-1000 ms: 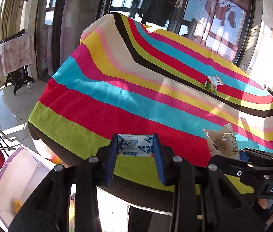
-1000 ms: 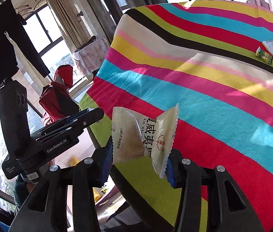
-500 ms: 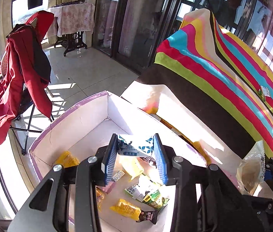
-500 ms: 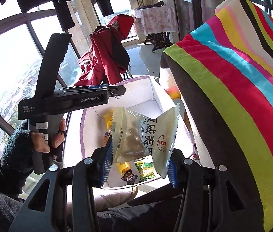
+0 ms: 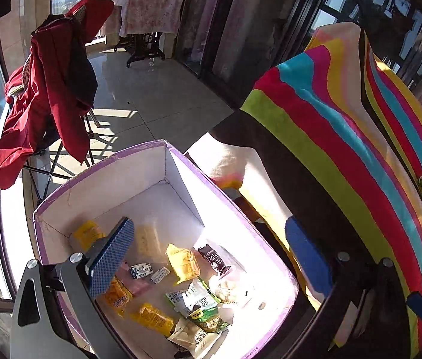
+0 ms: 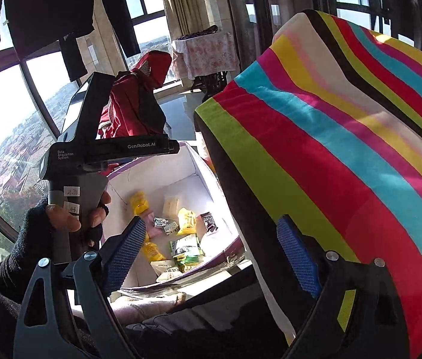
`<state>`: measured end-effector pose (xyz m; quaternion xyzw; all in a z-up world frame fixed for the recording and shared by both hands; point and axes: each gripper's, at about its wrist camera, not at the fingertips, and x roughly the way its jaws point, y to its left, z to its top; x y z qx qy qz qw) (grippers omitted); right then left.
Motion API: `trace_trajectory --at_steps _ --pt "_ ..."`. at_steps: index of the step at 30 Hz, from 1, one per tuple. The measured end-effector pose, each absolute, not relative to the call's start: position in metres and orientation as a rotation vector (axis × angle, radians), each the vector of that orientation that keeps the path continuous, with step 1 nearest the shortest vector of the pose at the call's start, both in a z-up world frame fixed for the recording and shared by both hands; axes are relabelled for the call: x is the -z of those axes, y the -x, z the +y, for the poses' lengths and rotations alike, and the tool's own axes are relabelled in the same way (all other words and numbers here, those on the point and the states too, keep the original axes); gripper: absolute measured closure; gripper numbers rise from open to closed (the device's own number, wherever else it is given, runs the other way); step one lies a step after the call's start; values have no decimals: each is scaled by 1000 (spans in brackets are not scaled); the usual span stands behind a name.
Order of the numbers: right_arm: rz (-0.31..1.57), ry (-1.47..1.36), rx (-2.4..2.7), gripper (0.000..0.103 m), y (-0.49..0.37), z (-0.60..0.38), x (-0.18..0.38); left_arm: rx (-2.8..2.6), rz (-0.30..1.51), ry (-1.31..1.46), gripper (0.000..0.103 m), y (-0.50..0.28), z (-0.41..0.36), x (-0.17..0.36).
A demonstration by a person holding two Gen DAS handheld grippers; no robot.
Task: Organize snacks
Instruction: 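Move both open grippers back over the last two snacks, then close the right gripper on the green garlic snack bag and lift it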
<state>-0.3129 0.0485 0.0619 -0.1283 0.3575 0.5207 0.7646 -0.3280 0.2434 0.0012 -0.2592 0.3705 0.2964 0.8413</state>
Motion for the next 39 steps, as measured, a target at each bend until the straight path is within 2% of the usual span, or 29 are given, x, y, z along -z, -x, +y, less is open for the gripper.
trace_trajectory --at_steps 5,8,13,17,19,26,30,32,39 --pt "700 197 -988 16 290 -11 -77 -383 667 364 2 270 177 -55" --pt "691 122 -872 16 270 -52 -78 -150 591 262 2 222 129 -70" --pt "736 -27 -681 16 243 -114 -66 115 765 133 2 108 54 -52" --pt "744 -101 -589 16 233 -150 -59 165 771 119 2 53 26 -31" --pt "753 -138 -555 16 226 -163 -58 172 850 176 2 33 27 -19" --pt "821 -145 -379 16 210 -202 -76 156 842 353 2 38 56 -11" --pt "642 -8 -247 15 219 -224 -103 176 853 266 2 41 42 -12" --pt "611 -19 -216 15 214 -234 -100 193 827 231 2 45 37 -16" --pt "787 -155 -228 15 93 -222 -73 220 828 247 2 45 38 -15"
